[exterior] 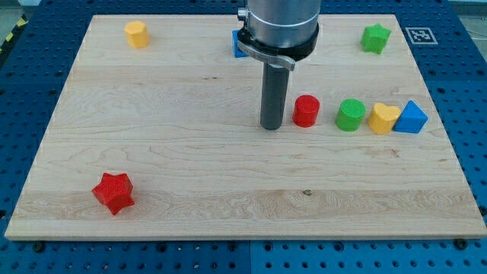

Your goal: Adjust the red circle to the left of the green circle

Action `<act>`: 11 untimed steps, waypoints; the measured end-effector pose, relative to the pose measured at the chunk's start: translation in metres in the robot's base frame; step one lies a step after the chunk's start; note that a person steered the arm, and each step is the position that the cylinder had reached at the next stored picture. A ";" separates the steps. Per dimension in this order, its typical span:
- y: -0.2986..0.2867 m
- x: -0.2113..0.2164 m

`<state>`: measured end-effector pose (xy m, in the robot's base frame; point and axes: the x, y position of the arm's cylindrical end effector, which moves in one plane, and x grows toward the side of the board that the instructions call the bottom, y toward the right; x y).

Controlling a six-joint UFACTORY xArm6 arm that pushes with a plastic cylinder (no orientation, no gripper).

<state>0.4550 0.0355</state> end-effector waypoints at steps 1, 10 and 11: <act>0.014 -0.004; 0.120 -0.074; 0.120 -0.055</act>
